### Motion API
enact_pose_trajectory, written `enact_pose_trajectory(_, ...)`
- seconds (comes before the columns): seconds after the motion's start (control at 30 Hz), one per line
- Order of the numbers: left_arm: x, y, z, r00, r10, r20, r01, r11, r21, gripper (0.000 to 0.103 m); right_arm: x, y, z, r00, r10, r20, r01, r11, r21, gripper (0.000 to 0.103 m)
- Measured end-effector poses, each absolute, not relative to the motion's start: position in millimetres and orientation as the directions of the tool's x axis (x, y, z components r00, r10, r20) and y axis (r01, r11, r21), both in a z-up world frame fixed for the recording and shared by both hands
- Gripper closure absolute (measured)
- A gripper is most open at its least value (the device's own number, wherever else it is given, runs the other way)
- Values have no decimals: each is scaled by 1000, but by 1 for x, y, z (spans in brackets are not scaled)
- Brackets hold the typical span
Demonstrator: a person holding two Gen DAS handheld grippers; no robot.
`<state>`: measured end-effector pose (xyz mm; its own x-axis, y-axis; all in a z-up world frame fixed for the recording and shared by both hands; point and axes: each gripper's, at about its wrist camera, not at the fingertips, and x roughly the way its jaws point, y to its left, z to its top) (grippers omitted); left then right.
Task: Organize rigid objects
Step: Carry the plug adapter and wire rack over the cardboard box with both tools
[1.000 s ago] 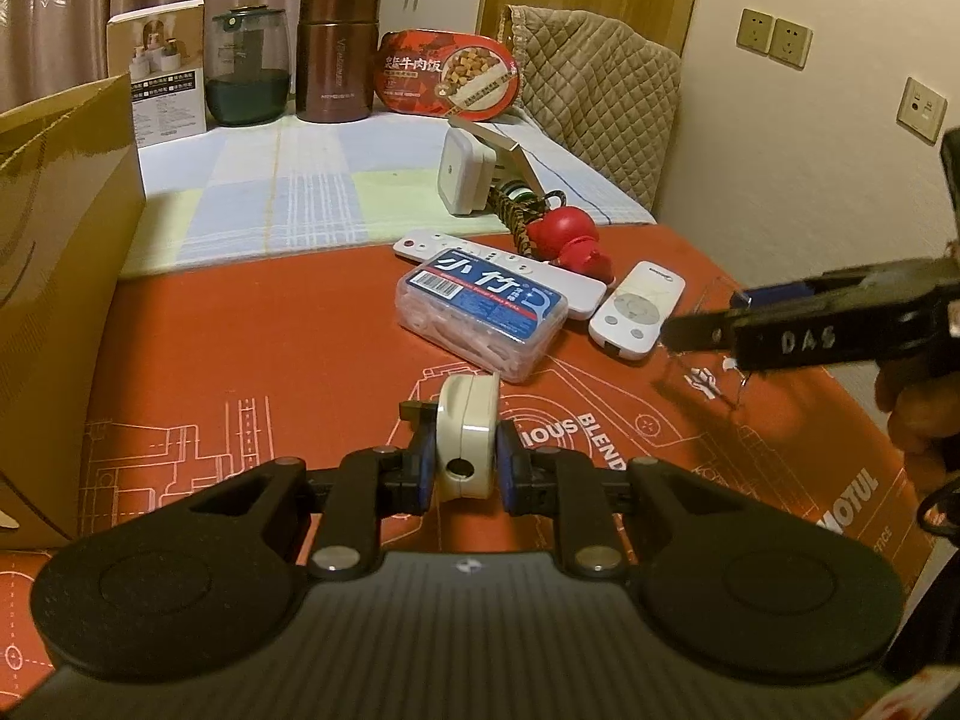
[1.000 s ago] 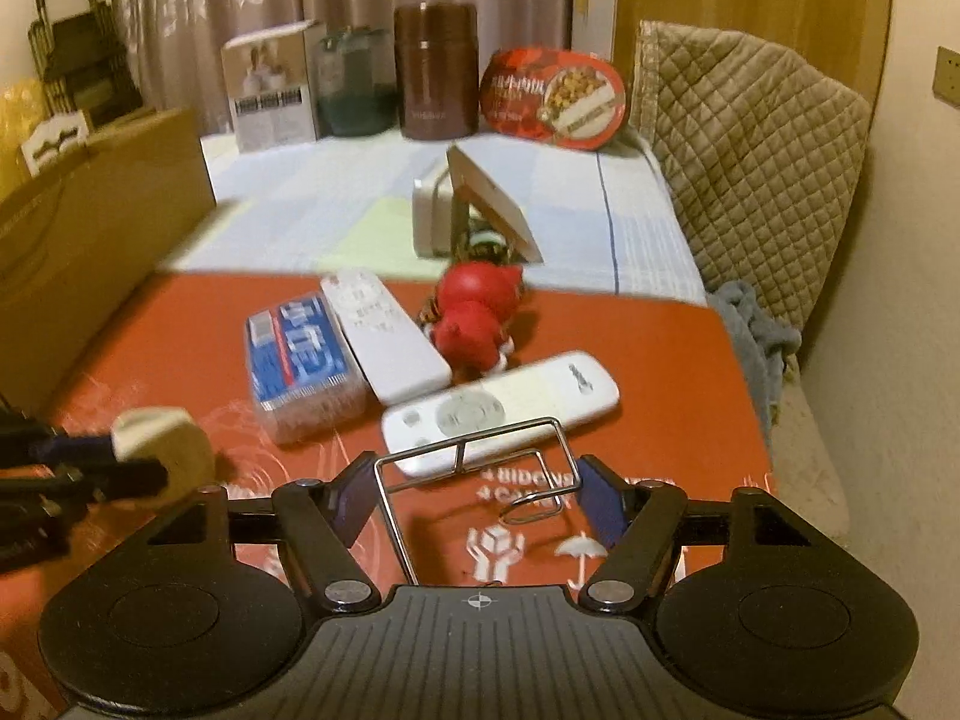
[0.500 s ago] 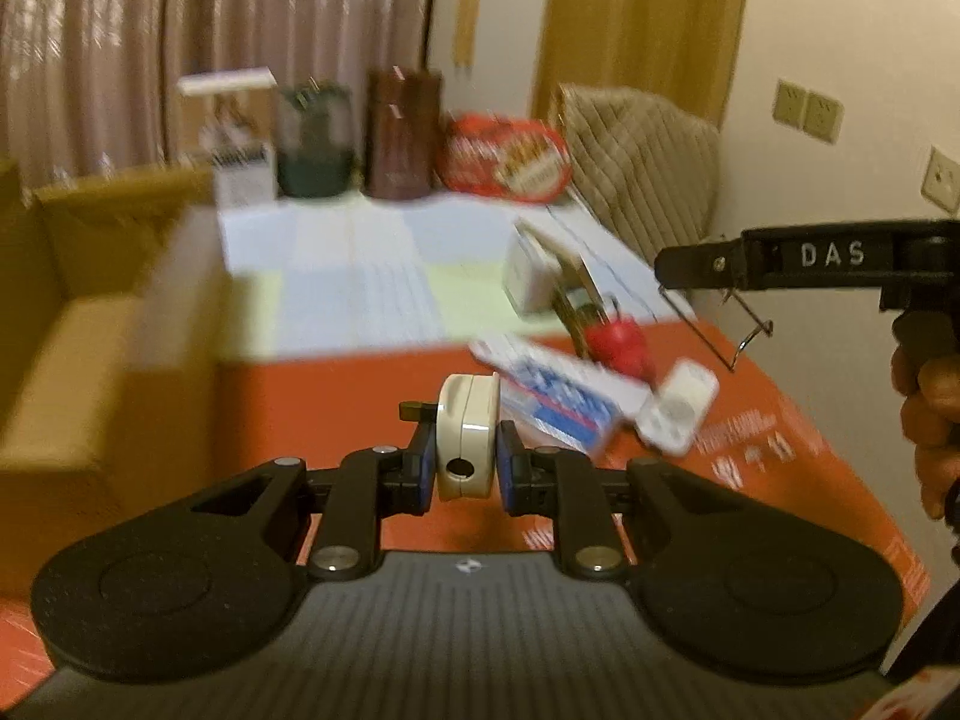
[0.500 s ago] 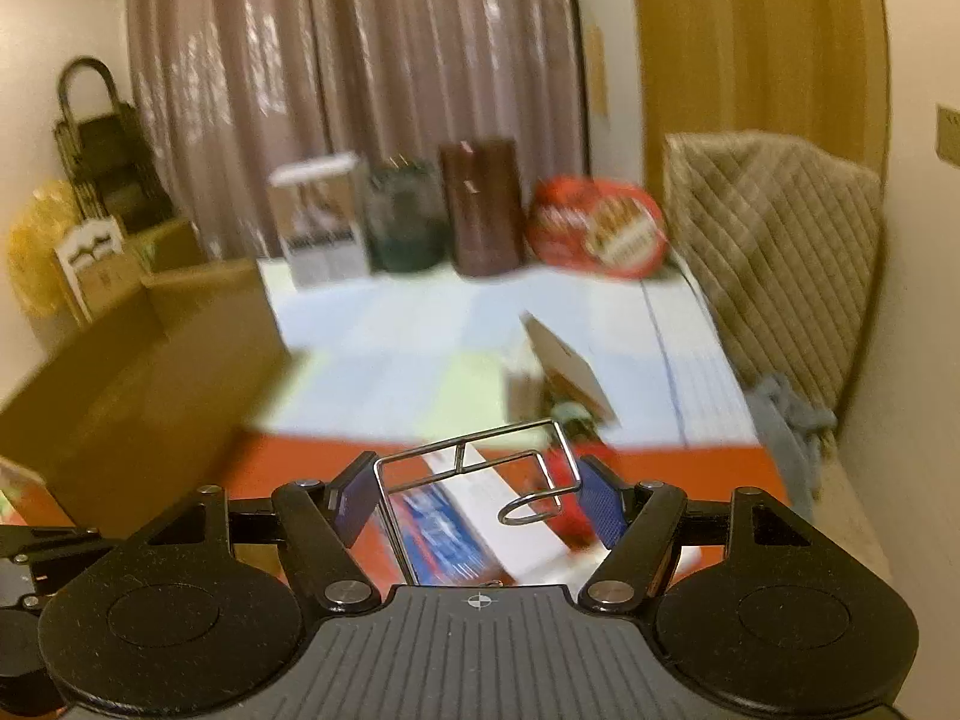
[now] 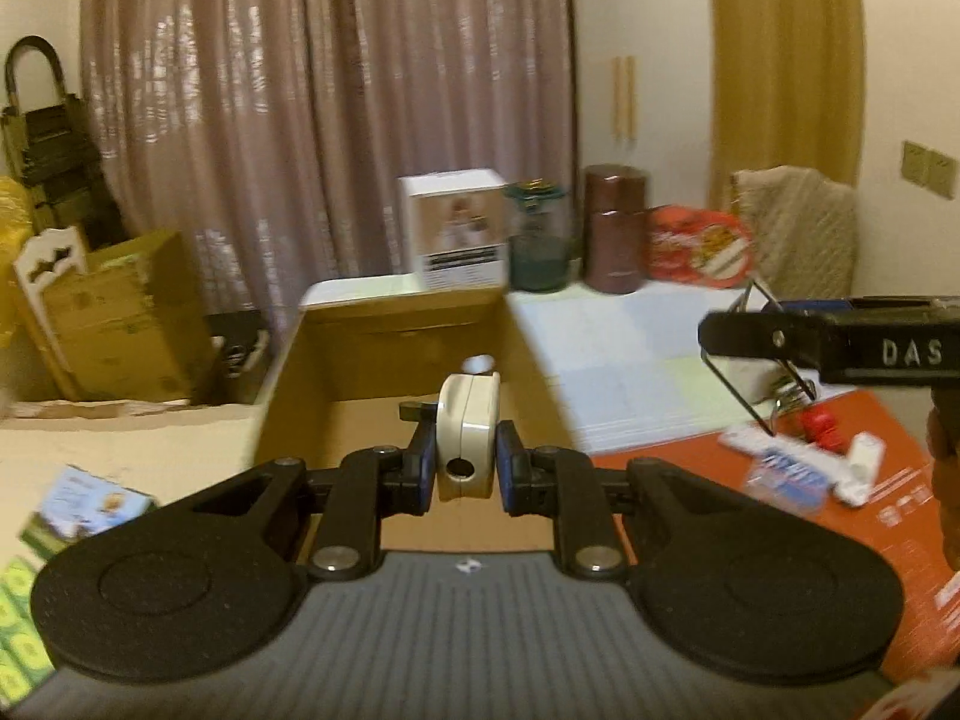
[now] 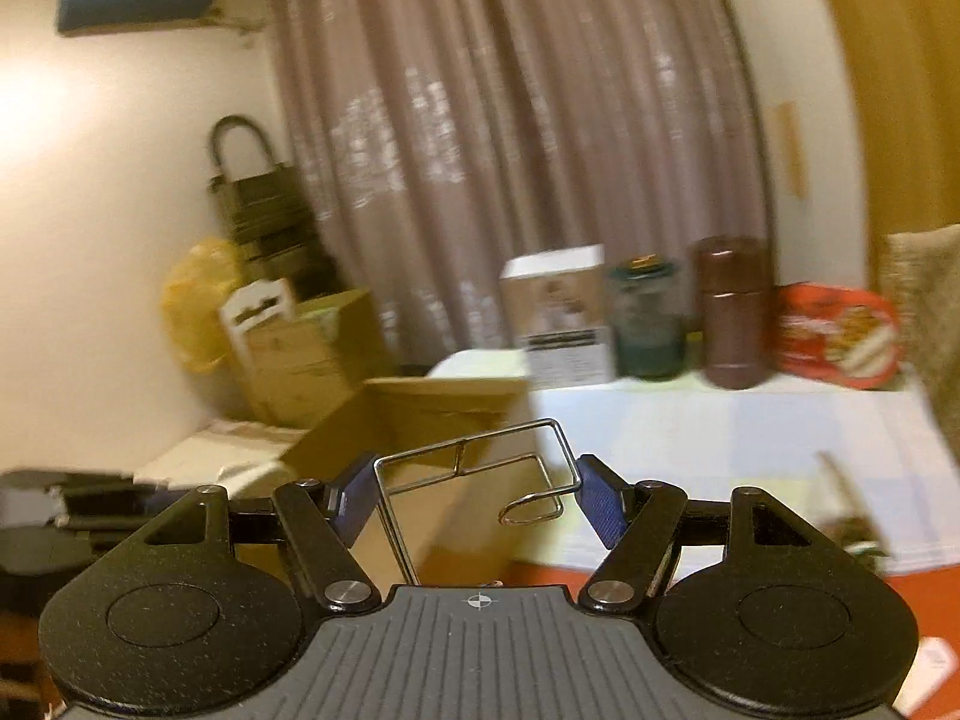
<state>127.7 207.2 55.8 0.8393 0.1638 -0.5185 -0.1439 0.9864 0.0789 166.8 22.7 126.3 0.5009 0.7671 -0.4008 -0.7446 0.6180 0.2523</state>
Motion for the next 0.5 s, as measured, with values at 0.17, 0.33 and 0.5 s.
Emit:
enact_pose_trajectory(0.17,125,243,51,819,168,-548,-157,985,69,86,164,67,113,415,793,-445,-758,572,312,36)
enact_pose_trajectory(0.33,122,263,40,811,173,-559,-176,983,49,86,169,98,98,374,791,-484,-750,565,345,36)
enact_pose_trajectory(0.5,123,273,29,803,169,-572,-180,983,38,86,168,116,82,369,759,-536,-753,583,307,36)
